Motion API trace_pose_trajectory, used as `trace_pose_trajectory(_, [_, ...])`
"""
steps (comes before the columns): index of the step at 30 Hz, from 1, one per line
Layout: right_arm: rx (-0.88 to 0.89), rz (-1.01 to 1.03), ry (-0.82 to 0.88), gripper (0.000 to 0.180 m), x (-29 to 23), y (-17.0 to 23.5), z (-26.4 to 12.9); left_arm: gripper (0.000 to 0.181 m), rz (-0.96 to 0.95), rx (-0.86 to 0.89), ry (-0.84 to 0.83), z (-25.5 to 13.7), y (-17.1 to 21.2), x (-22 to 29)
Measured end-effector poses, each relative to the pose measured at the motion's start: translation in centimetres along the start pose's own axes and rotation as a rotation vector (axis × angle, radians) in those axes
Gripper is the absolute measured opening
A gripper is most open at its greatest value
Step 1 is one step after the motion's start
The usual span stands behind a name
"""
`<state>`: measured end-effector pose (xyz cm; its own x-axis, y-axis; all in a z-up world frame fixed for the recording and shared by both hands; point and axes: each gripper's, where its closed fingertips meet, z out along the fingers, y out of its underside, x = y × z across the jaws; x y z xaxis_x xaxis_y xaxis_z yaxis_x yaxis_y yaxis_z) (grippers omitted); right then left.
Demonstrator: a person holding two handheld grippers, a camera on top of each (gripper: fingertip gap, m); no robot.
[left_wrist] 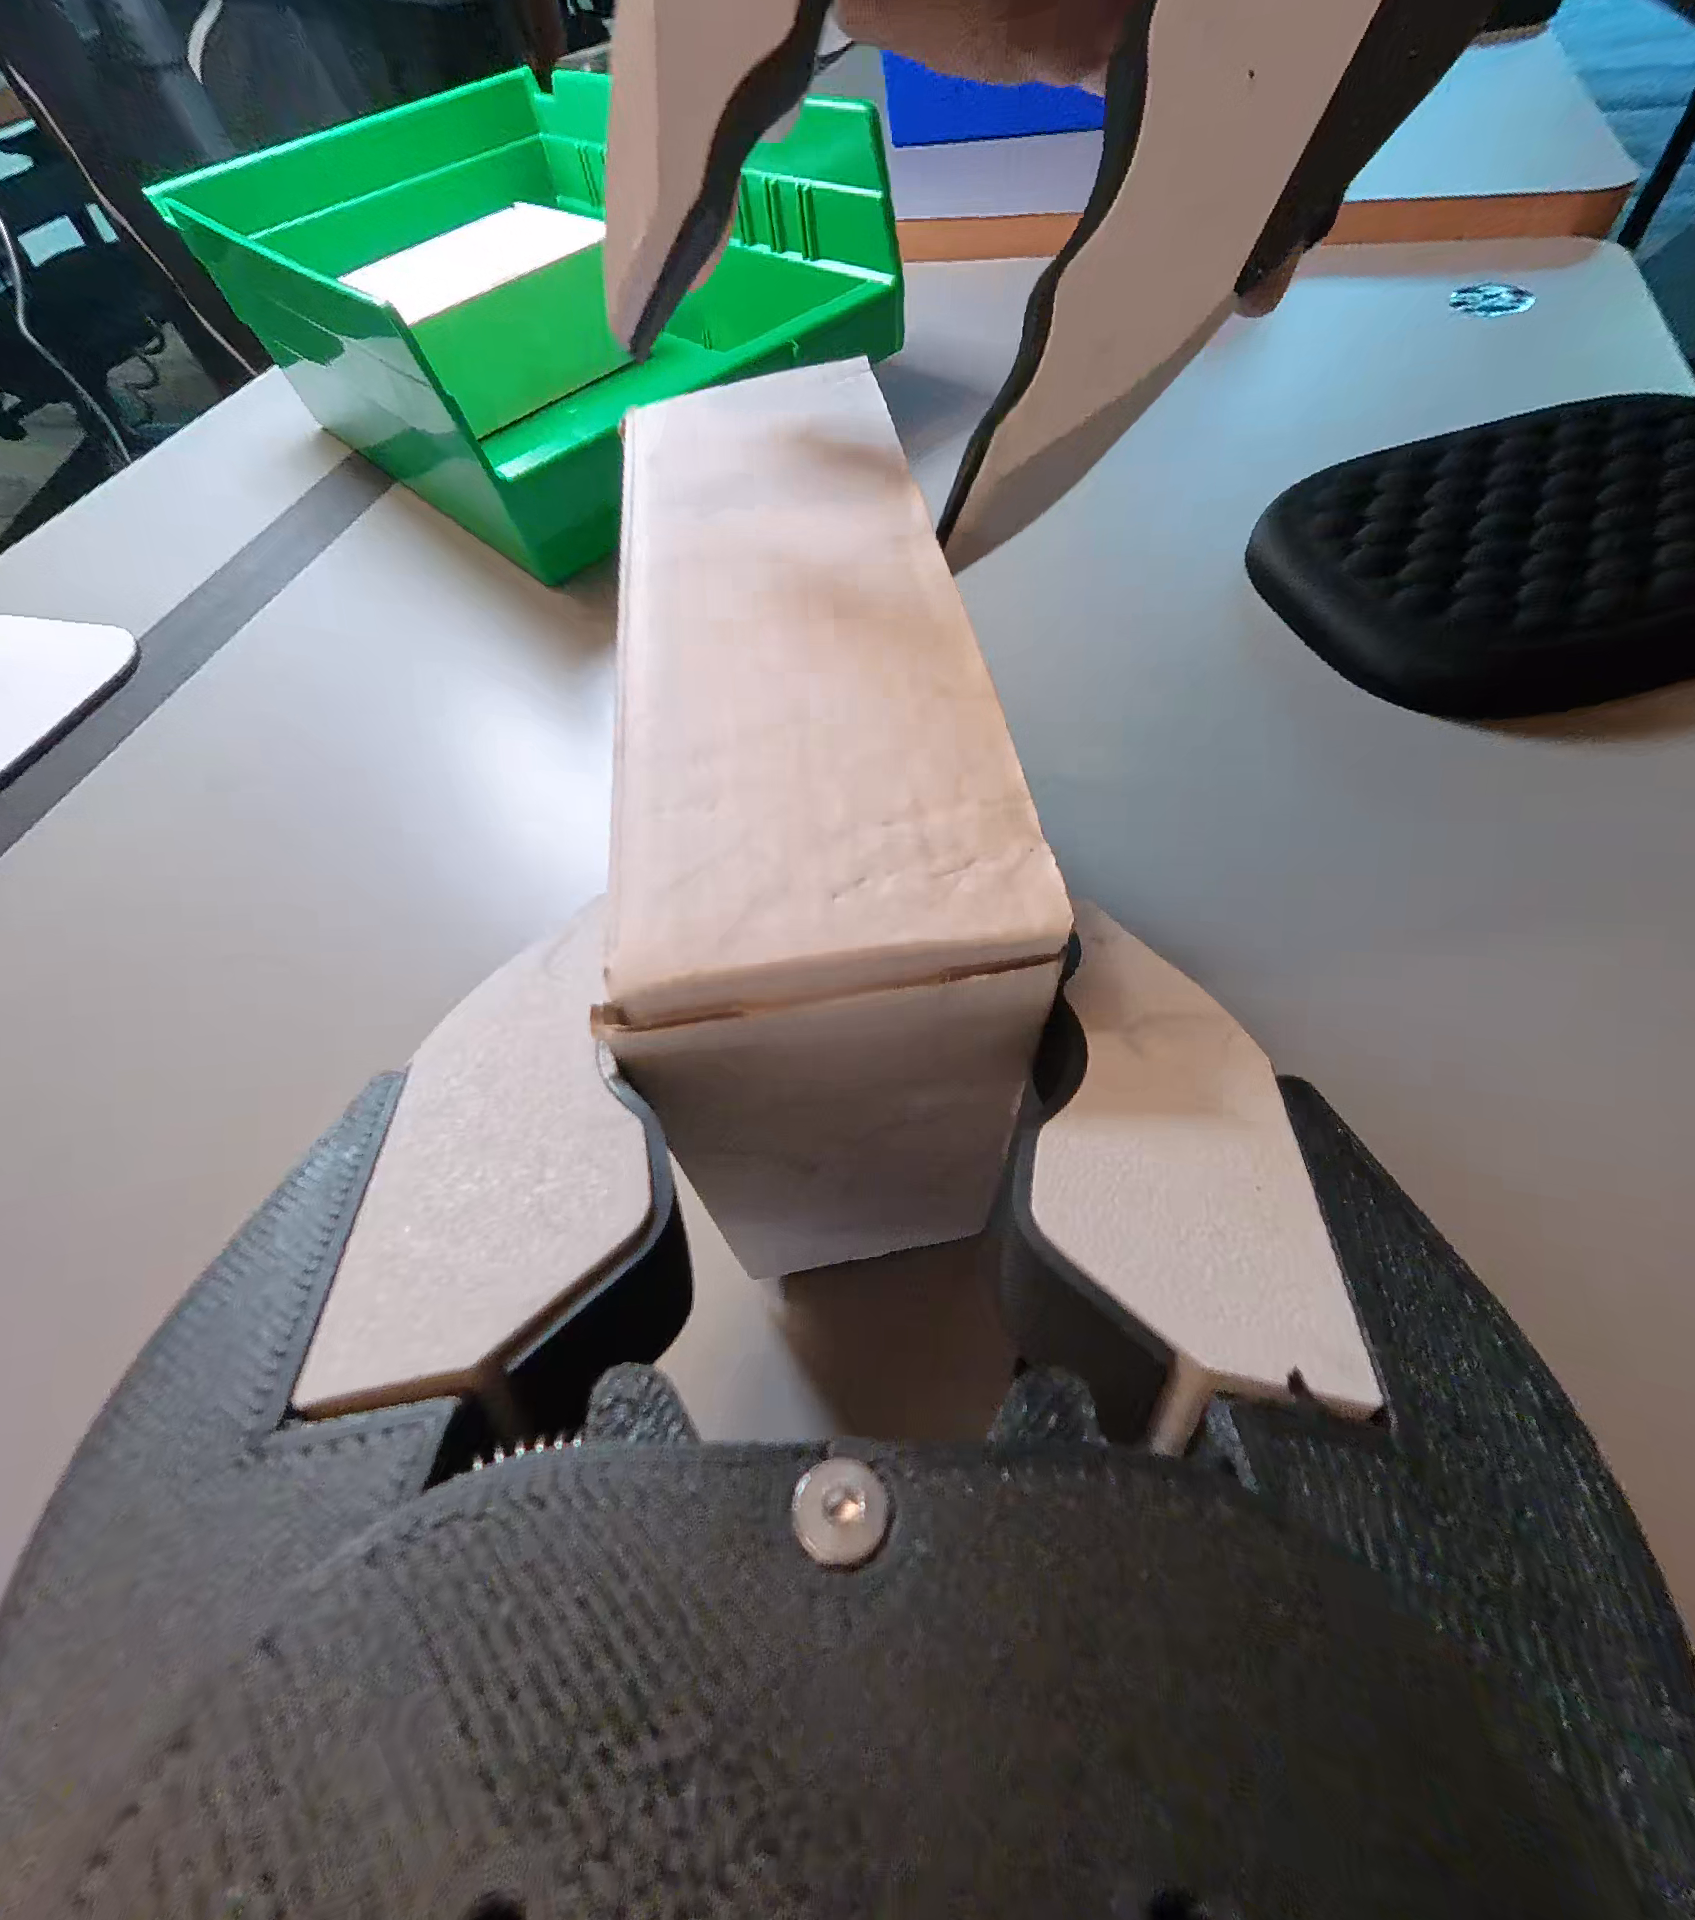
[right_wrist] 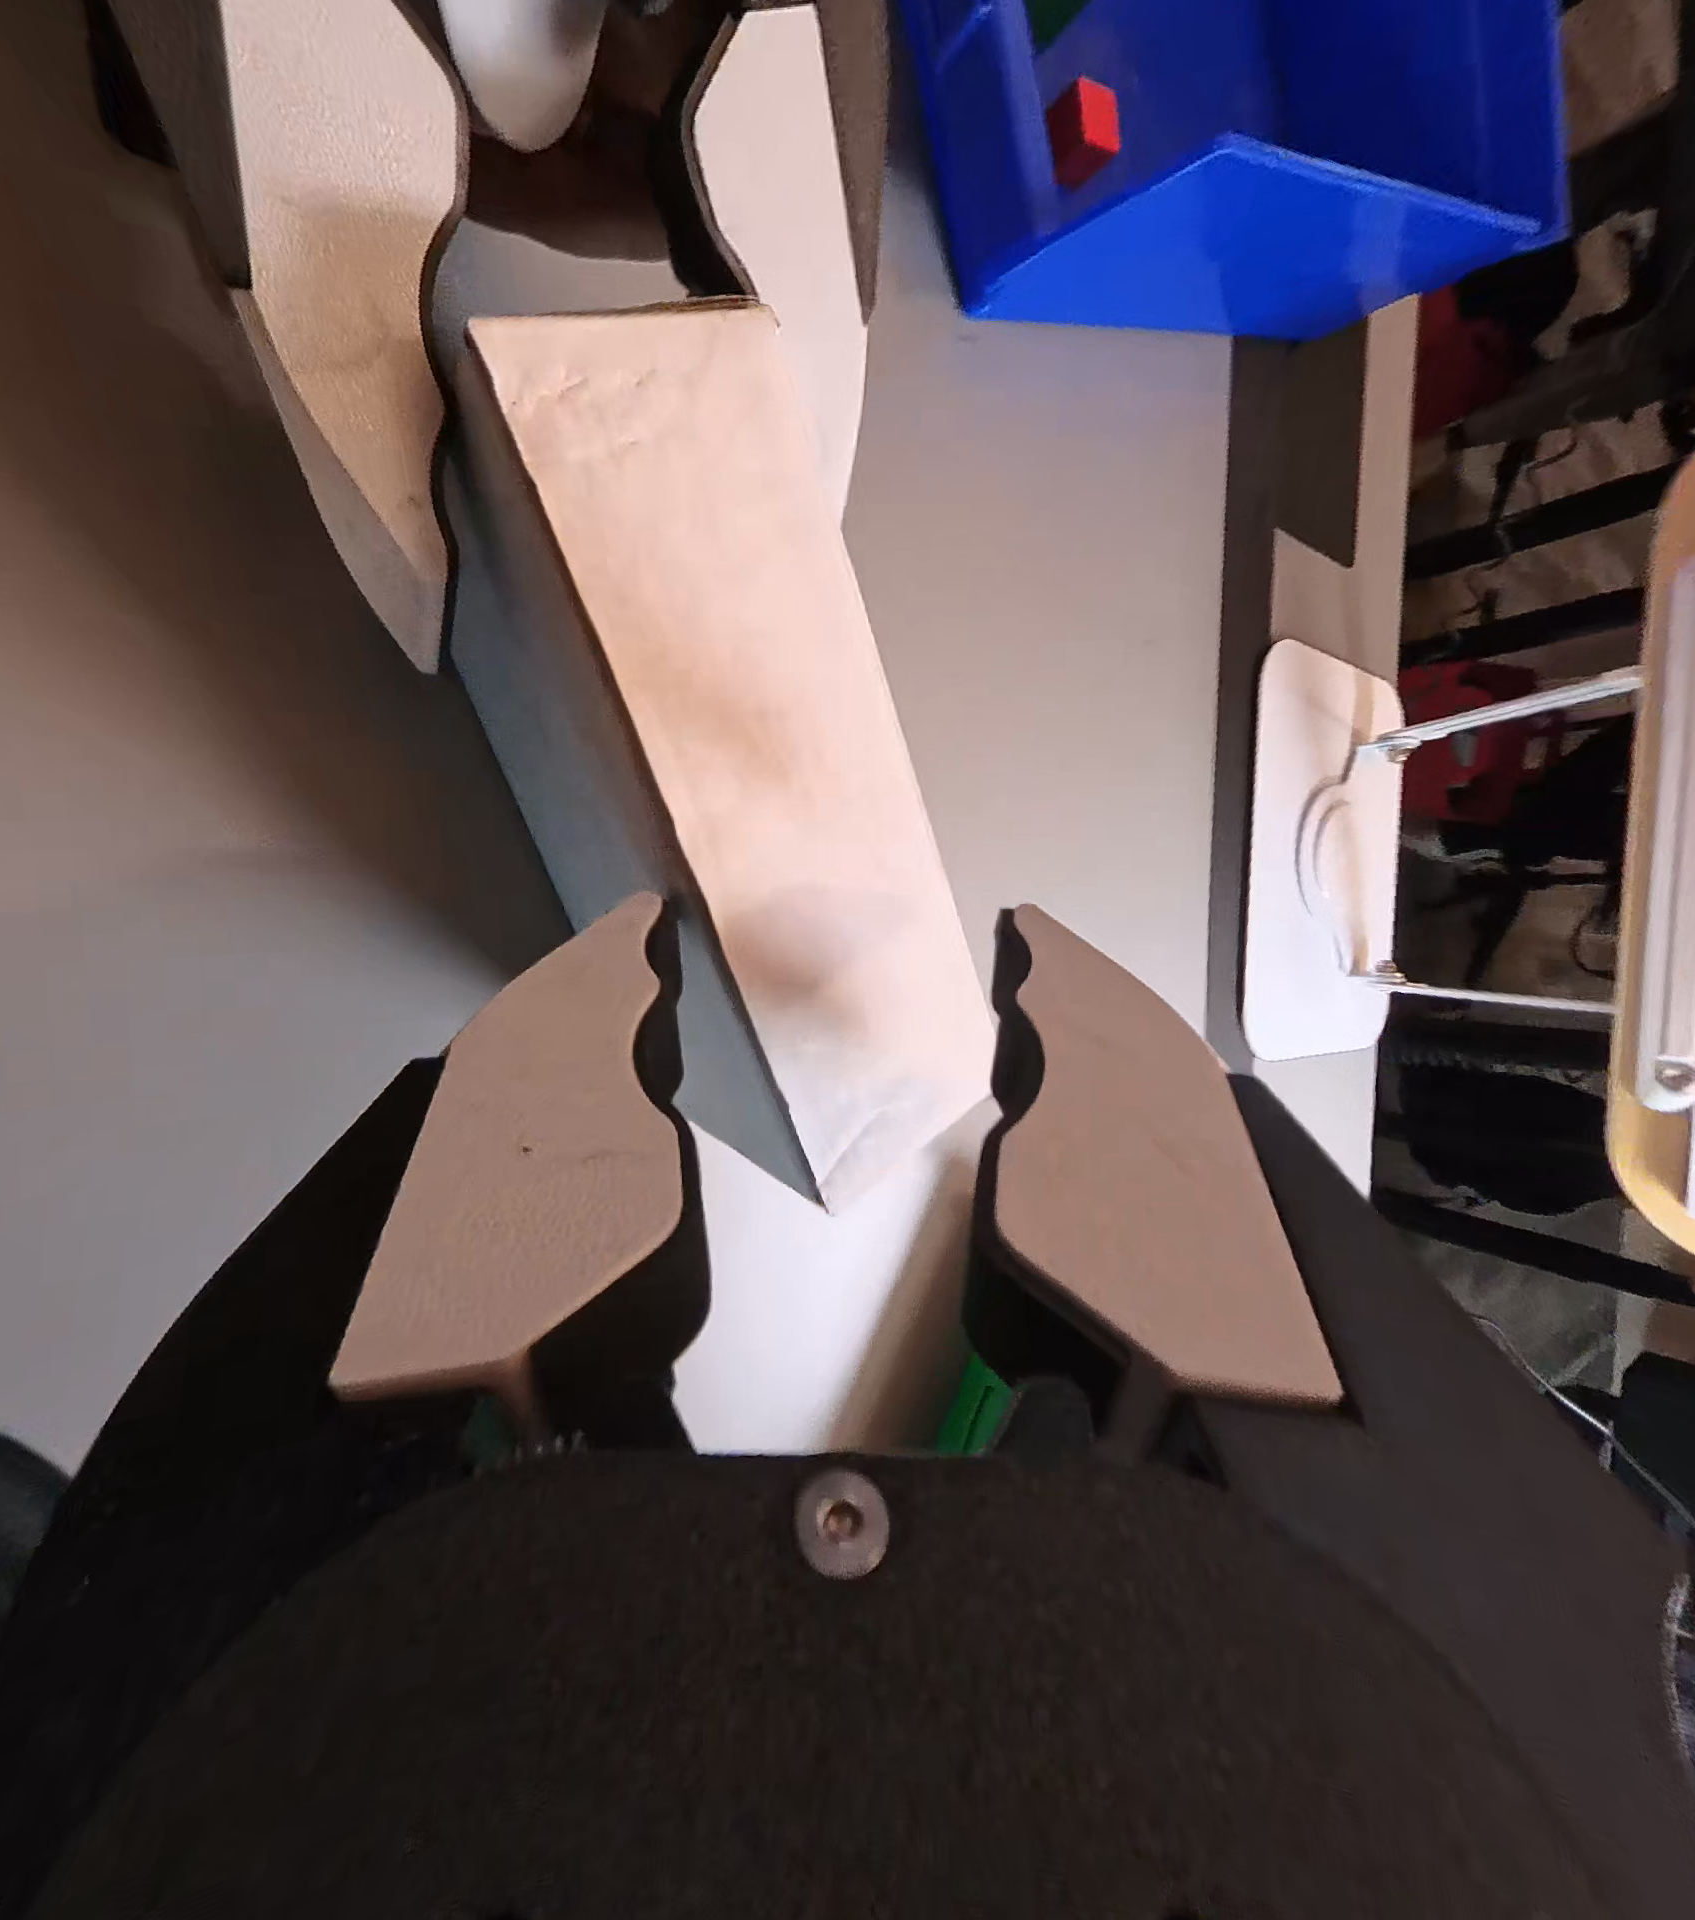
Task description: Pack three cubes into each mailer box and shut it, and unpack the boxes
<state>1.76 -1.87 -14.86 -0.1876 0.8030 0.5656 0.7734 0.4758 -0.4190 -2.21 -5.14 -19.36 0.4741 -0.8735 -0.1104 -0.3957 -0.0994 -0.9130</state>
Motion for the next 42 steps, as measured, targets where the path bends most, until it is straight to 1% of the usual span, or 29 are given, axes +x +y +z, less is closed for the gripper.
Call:
trace_pose_trajectory(3, [0.033,0.003,0.035,0.049,0.1,-0.4,-0.4,0.072,-0.013,-0.005,0.036,-0.5,0.0,-0.2])
trace_pose_trajectory(6, [0.052,-0.010,0.067,0.048,-0.1,-0.9,-0.4,0.072,-0.030,-0.019,0.082,-0.8,0.3,-0.2])
trace_pose_trajectory(8, [0.071,-0.012,0.107,0.041,0.1,-1.2,-0.5,0.072,-0.023,-0.024,0.082,-1.2,0.4,-0.3])
trace_pose_trajectory(11, [0.076,-0.015,0.130,0.041,0.0,-1.5,-0.6,0.072,-0.031,-0.025,0.102,-1.5,0.4,-0.2])
trace_pose_trajectory(19, [0.041,-0.197,0.345,0.040,0.8,-2.7,-0.4,0.069,-0.076,-0.034,0.167,-2.2,0.9,0.0])
trace_pose_trajectory(22, [0.016,-0.231,0.390,0.031,0.8,-2.8,0.0,0.068,-0.059,-0.052,0.170,-2.3,1.4,0.2])
trace_pose_trajectory(25, [0.006,-0.278,0.390,0.023,0.3,-3.0,0.4,0.067,-0.031,-0.057,0.161,-2.5,1.5,-0.1])
trace_pose_trajectory(30, [0.000,-0.319,0.391,0.022,-0.1,-3.4,0.7,0.067,0.012,-0.062,0.164,-2.9,1.8,-0.2])
trace_pose_trajectory(34, [-0.005,-0.365,0.401,0.011,-0.6,-3.7,1.1,0.067,0.027,-0.058,0.178,-3.2,2.0,-0.2])
trace_pose_trajectory(36, [-0.007,-0.362,0.404,0.011,-0.6,-3.9,1.2,0.067,0.034,-0.058,0.184,-3.3,2.0,-0.2])
trace_pose_trajectory(38, [-0.001,-0.350,0.413,0.016,-0.4,-4.1,1.2,0.067,0.036,-0.056,0.188,-3.3,2.1,-0.2])
trace_pose_trajectory(42, [0.000,-0.357,0.430,0.014,-0.4,-4.1,1.3,0.068,0.033,-0.048,0.178,-3.4,2.1,-0.3])
